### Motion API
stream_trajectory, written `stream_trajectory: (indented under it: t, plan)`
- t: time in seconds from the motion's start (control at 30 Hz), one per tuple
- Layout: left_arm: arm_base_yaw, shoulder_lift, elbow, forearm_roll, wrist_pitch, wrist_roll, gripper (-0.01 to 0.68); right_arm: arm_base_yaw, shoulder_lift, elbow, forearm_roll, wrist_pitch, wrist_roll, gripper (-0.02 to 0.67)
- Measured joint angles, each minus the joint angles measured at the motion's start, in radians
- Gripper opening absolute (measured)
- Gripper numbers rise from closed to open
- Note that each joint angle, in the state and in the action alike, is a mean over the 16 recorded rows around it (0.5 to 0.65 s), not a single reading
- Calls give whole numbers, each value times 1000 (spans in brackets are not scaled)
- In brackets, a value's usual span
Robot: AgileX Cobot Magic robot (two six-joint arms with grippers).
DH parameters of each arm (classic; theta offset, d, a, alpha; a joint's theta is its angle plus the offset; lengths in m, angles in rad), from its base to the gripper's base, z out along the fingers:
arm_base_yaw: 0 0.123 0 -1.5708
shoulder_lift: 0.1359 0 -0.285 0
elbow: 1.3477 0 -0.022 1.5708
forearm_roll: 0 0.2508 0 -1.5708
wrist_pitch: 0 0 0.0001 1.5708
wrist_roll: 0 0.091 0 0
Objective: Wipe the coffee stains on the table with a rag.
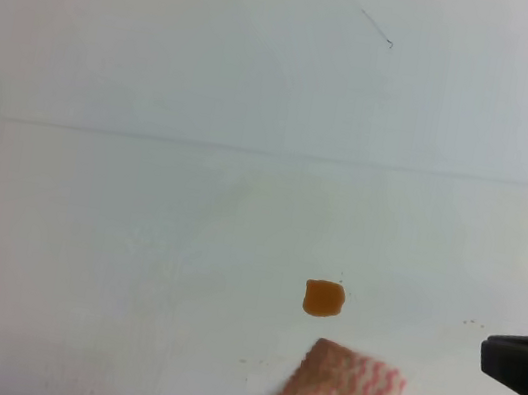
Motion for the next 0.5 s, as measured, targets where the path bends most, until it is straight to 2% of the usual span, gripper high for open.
stream_trajectory:
  t: [0.5]
  plan:
    - [0,0,0,0,-1,0,-3,0,-3,0,22,12,-15,-3]
